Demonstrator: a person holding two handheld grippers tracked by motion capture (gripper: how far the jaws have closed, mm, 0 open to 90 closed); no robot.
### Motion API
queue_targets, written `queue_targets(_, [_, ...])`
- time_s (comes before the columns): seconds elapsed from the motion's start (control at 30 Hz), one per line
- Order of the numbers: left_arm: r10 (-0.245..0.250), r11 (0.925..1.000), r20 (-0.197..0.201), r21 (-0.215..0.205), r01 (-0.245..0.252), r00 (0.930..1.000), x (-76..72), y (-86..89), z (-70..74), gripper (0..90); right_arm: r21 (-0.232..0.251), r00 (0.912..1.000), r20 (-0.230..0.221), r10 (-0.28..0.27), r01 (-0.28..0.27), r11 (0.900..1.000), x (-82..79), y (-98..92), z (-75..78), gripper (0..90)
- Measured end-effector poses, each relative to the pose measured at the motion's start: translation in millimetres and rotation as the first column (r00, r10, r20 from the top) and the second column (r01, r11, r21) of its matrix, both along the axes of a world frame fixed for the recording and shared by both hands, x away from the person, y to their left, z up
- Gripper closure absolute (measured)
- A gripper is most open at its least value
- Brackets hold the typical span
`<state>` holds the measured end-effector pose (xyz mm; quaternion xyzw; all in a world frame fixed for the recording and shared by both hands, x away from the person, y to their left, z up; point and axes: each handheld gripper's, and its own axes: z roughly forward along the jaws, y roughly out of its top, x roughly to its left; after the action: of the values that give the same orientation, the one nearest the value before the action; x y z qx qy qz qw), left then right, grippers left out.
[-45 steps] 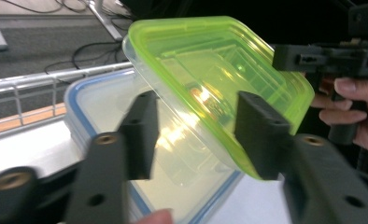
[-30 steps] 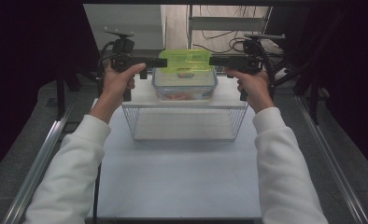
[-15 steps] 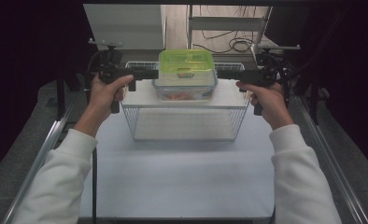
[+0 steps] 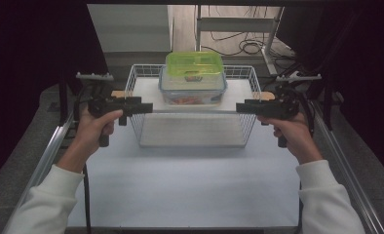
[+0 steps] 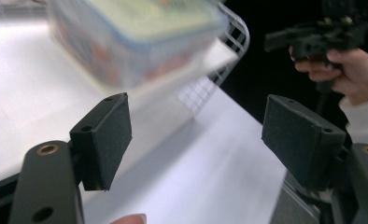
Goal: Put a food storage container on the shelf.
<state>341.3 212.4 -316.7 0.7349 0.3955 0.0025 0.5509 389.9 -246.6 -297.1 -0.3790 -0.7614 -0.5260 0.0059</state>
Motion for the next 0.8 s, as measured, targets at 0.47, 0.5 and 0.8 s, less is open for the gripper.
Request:
queue_targets(0.47, [-0.055,0.9940,-0.074,0.090,0.062,0.9958,-52.6,6.4,-97.2,23.8,-0.128,0.9985,-0.055,0.003,-0.010,0.992,-50.5,-19.6,-88.5,37.1])
queue_targets(0.5, [-0.054,0.9933,-0.073,0.098,0.061,0.9959,-55.9,5.9,-102.6,24.0,-0.128,0.9984,-0.055,0.007,-0.014,0.992,-53.6,-20.0,-93.4,37.1])
queue_targets(0.8, [-0.082,0.9851,-0.108,0.142,0.097,0.9908,-75.0,-6.9,-141.5,23.9,-0.202,0.9972,-0.067,0.032,-0.045,0.978,-78.6,-14.3,-137.8,37.1])
